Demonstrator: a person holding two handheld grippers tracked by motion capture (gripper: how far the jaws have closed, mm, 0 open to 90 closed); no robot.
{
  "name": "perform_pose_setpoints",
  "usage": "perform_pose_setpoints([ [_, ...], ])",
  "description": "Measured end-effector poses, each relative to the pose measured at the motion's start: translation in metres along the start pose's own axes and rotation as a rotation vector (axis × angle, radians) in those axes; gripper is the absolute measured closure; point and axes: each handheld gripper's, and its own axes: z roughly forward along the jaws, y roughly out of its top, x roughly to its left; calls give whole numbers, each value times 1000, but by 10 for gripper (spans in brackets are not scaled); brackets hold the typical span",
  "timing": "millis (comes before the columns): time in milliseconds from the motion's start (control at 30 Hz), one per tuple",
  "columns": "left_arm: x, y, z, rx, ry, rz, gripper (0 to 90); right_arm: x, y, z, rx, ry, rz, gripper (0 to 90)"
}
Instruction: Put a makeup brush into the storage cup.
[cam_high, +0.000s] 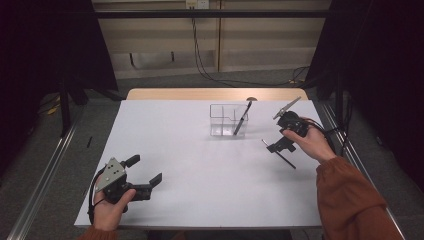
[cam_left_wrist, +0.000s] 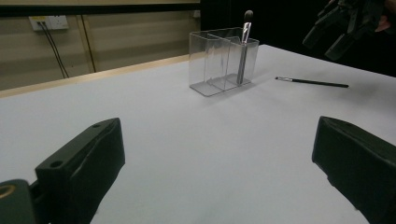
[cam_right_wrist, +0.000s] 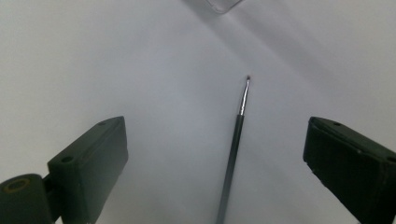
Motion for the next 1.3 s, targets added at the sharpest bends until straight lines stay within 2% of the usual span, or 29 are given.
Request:
perform_pose_setpoints([
  [233, 0, -1, -1, 1, -2, 0, 25, -7, 9, 8, 94, 18, 14, 69],
  [300, 0, -1, -1, 0, 0, -3, 25, -9, 10, 11, 111, 16, 3, 77],
  [367, 1, -1, -2, 0, 3, -3, 25, -11, 12, 14, 129, 24, 17, 65],
  [600, 1, -1, -1, 2, 18, -5, 25, -14, 16, 23, 215, -6, 2, 73],
  [633, 1, -1, -1, 3, 16, -4, 25, -15, 16, 25, 224, -4, -8, 90],
  [700, 0, -1, 0, 5, 11, -5, 25, -15, 17, 27, 240, -5, 11, 159],
  [767, 0, -1, 0, 7, 10, -5, 25, -17, 16, 29, 256, 7, 7, 205],
  [833, 1, -1, 0, 4, 11, -6, 25, -18, 16, 31, 275, -3, 11, 249],
  [933, 1, -1, -1, 1, 14, -5, 25, -20, 15, 35, 271, -10, -12, 324],
  [967, 1, -1, -1, 1, 14, -4, 25, -19, 16, 35, 272, -11, 12, 347],
  [1033, 1, -1, -1, 2, 12, -3, 25, -19, 16, 37, 269, -10, 4, 375],
  [1100, 0, -1, -1, 1, 10, -3, 25, -22, 16, 39, 278, -2, -10, 446],
  [1233, 0, -1, -1, 1, 10, -2, 25, -22, 16, 45, 293, -6, 10, 468],
  [1267, 0, -1, -1, 1, 10, -3, 25, -23, 16, 47, 301, -9, -1, 492],
  [1300, 0, -1, -1, 0, 10, -2, 25, -23, 16, 49, 299, -5, 9, 521],
])
